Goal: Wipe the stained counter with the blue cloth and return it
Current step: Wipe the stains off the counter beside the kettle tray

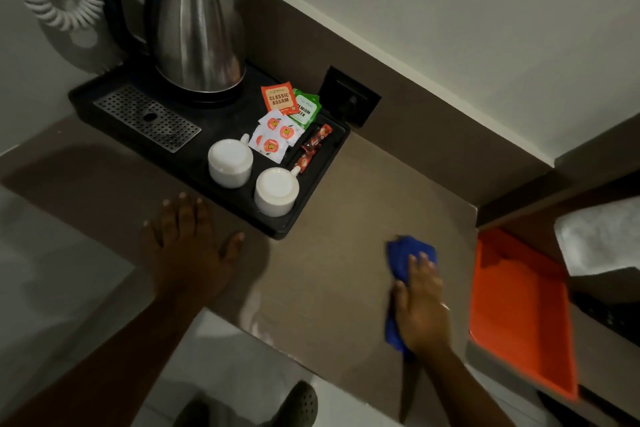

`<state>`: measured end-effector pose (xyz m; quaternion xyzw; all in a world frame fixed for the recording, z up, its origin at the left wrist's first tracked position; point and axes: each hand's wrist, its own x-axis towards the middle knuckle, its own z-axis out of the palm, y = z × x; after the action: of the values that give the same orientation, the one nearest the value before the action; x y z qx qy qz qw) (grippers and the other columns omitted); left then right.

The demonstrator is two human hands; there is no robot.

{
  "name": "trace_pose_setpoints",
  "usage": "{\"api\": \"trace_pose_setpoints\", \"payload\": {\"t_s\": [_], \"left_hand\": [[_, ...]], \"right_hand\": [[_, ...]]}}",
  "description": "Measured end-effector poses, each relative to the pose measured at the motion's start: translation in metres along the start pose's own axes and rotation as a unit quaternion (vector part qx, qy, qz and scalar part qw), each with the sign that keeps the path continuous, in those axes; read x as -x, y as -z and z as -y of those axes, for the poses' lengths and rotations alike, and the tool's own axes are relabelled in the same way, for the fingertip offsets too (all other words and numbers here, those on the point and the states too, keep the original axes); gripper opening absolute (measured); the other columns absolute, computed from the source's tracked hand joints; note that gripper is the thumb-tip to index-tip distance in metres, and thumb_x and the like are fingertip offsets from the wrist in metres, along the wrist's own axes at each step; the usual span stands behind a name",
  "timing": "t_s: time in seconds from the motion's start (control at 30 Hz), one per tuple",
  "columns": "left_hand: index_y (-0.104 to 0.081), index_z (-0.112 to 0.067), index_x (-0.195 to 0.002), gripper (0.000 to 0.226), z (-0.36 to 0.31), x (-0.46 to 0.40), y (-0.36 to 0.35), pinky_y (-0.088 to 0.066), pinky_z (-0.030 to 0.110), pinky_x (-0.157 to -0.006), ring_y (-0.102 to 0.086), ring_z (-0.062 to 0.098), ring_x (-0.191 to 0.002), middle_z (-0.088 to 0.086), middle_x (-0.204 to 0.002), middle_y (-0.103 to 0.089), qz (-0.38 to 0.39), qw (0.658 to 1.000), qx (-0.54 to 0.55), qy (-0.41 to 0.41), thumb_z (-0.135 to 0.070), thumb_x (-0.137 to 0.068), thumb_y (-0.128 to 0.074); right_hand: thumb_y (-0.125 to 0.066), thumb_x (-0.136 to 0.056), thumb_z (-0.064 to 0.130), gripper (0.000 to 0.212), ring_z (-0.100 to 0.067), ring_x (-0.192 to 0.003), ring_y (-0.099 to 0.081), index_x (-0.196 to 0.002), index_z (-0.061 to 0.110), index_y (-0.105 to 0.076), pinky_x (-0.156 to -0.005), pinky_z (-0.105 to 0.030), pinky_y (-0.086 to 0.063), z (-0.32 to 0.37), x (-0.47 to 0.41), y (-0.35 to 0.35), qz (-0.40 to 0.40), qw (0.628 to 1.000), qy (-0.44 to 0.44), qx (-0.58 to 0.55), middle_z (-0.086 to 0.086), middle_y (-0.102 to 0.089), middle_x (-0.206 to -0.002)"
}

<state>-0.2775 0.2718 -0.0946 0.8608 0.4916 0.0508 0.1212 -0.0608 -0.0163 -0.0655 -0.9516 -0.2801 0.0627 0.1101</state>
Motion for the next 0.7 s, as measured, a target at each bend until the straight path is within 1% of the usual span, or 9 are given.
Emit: {"api": "trace_pose_setpoints", "payload": {"t_s": [0.1,0.2,0.27,0.3,0.37,0.43,0.5,0.63,0.7], "left_hand": [[-0.033,0.0,-0.145,0.089,0.003,-0.001,0.001,-0.015,0.067,-0.111,-0.021,0.047,-0.144,0.028,-0.156,-0.028,0.001,1.0,0.001,-0.003,-0.064,-0.083,-0.035],[-0.03,-0.001,-0.146,0.089,0.009,0.001,0.003,-0.015,0.068,-0.112,-0.02,0.047,-0.144,0.028,-0.156,-0.026,0.006,1.0,-0.001,-0.009,-0.064,-0.083,-0.035],[-0.026,-0.003,-0.148,0.09,0.001,-0.002,0.002,-0.013,0.068,-0.113,-0.017,0.046,-0.145,0.026,-0.158,-0.022,0.011,1.0,0.005,-0.008,-0.065,-0.085,-0.034],[-0.024,-0.003,-0.149,0.091,-0.002,-0.004,0.002,-0.012,0.067,-0.114,-0.015,0.046,-0.146,0.025,-0.159,-0.02,0.013,1.0,0.006,-0.009,-0.067,-0.085,-0.034],[-0.022,-0.005,-0.15,0.093,-0.001,-0.006,0.002,-0.01,0.066,-0.114,-0.014,0.046,-0.146,0.024,-0.16,-0.02,0.017,1.0,-0.001,-0.008,-0.07,-0.085,-0.033],[-0.022,-0.005,-0.15,0.093,0.004,-0.005,-0.001,-0.01,0.066,-0.114,-0.014,0.046,-0.146,0.025,-0.16,-0.02,0.027,1.0,-0.009,-0.013,-0.071,-0.085,-0.032],[-0.025,-0.004,-0.148,0.091,0.008,-0.003,-0.003,-0.011,0.067,-0.113,-0.016,0.047,-0.145,0.026,-0.159,-0.022,0.025,0.999,-0.017,-0.02,-0.069,-0.085,-0.032],[-0.03,-0.003,-0.145,0.087,0.007,0.0,-0.002,-0.015,0.069,-0.112,-0.02,0.05,-0.143,0.029,-0.156,-0.027,0.013,1.0,-0.004,-0.028,-0.066,-0.087,-0.037],[-0.031,-0.003,-0.144,0.085,0.007,0.001,-0.001,-0.014,0.069,-0.112,-0.02,0.05,-0.143,0.028,-0.155,-0.027,0.006,0.999,0.0,-0.032,-0.065,-0.087,-0.035]], "right_hand": [[-0.046,-0.096,0.02,0.057,-0.037,-0.145,-0.019,-0.145,-0.001,-0.027,-0.119,-0.046,-0.013,-0.015,0.038,-0.003,-0.036,0.981,-0.189,0.02,-0.025,-0.024,-0.155],[-0.041,-0.096,0.027,0.062,-0.038,-0.146,-0.013,-0.147,-0.002,-0.021,-0.118,-0.049,-0.01,0.034,0.049,-0.018,-0.042,0.939,-0.34,-0.014,-0.026,-0.017,-0.156],[-0.039,-0.096,0.03,0.065,-0.036,-0.147,-0.007,-0.148,-0.001,-0.016,-0.118,-0.05,-0.005,0.069,0.032,-0.021,-0.04,0.922,-0.383,-0.044,-0.024,-0.01,-0.158],[-0.038,-0.096,0.031,0.066,-0.036,-0.147,-0.004,-0.149,-0.001,-0.014,-0.118,-0.05,-0.003,0.087,0.021,-0.023,-0.038,0.925,-0.374,-0.053,-0.024,-0.008,-0.158],[-0.036,-0.097,0.031,0.067,-0.036,-0.148,-0.001,-0.15,0.0,-0.009,-0.119,-0.05,0.0,0.13,0.009,-0.036,-0.021,0.95,-0.31,-0.035,-0.024,-0.004,-0.159],[-0.033,-0.097,0.033,0.066,-0.035,-0.148,-0.001,-0.15,0.002,-0.008,-0.119,-0.048,0.002,0.172,0.019,-0.055,-0.006,0.985,-0.174,-0.008,-0.022,-0.003,-0.159],[-0.028,-0.097,0.036,0.064,-0.032,-0.148,0.0,-0.151,0.008,-0.009,-0.118,-0.044,0.006,0.194,0.037,-0.067,0.01,1.0,-0.023,0.003,-0.017,-0.004,-0.16],[-0.026,-0.097,0.041,0.06,-0.021,-0.149,0.003,-0.152,0.023,-0.01,-0.119,-0.04,0.003,0.148,0.069,-0.055,0.063,0.981,0.179,0.037,-0.004,-0.004,-0.161],[-0.027,-0.097,0.044,0.059,-0.016,-0.149,0.004,-0.151,0.031,-0.006,-0.119,-0.039,0.0,0.1,0.086,-0.045,0.08,0.976,0.198,0.049,0.003,-0.002,-0.16]]}}
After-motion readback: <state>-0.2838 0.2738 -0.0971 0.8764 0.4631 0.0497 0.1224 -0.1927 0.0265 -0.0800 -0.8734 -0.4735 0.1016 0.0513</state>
